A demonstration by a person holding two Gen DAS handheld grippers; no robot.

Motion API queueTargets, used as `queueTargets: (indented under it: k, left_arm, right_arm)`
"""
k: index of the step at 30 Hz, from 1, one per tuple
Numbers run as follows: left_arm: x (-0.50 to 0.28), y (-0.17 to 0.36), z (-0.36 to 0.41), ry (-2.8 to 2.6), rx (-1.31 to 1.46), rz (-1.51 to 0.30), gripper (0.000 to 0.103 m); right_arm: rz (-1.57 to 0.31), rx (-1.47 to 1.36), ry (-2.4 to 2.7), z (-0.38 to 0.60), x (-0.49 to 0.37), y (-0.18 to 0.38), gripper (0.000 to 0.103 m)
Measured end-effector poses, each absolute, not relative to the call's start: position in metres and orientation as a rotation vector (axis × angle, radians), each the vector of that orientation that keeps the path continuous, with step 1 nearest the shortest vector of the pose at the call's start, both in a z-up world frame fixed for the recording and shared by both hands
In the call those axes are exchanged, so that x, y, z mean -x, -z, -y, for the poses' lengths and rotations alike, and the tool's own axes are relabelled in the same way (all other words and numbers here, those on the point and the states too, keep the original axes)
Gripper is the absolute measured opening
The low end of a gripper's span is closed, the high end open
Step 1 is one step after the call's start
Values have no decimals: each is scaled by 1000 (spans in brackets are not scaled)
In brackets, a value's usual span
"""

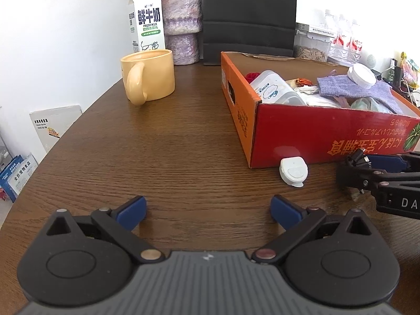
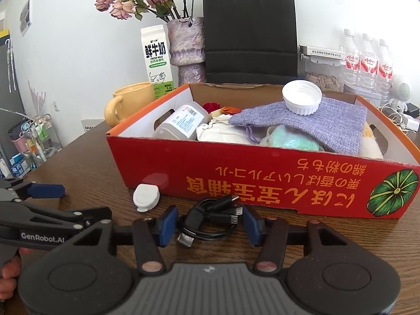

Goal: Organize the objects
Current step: 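Grasp the white plug with the left gripper while the right gripper grasps the black cable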

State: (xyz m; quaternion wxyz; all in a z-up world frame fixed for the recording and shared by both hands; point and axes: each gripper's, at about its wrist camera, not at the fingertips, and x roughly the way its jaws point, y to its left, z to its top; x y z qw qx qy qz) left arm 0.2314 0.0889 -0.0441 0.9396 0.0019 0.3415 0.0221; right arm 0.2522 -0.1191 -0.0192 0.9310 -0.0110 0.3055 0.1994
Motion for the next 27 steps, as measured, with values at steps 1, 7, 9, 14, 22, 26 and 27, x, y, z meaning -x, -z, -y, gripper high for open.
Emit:
queueTargets:
  k: [1,7,9,14,22,26,27]
  left_arm:
    - [-232,44,-86,-54,0,-701,103]
    - [-236,37,-63,-39,-6,-697,103]
    - [-239,35,-54,-36,-11,-694,103]
    - [-248,36,-38,-43,-13,-704,103]
    - [-259,37,-20,-52,-16,-719,92]
    - [-260,35,-13,-42,-12,-722,71]
    - [-261,35,-11,-44,-10,-726,61]
  right_arm:
    - [-619,24,-408,121,-251,19,53]
    - [-593,17,-398,136,-250,15,52]
    - [-588,10,-392,142,-249,14,52]
    - [-572,-5,-379,156,-248,11,52]
    - [-551,-15,-375,169,-244,7,52]
    - [-543,-15,-377,172,-242,6,52]
    - [-542,-14,-378,172,-242,6,52]
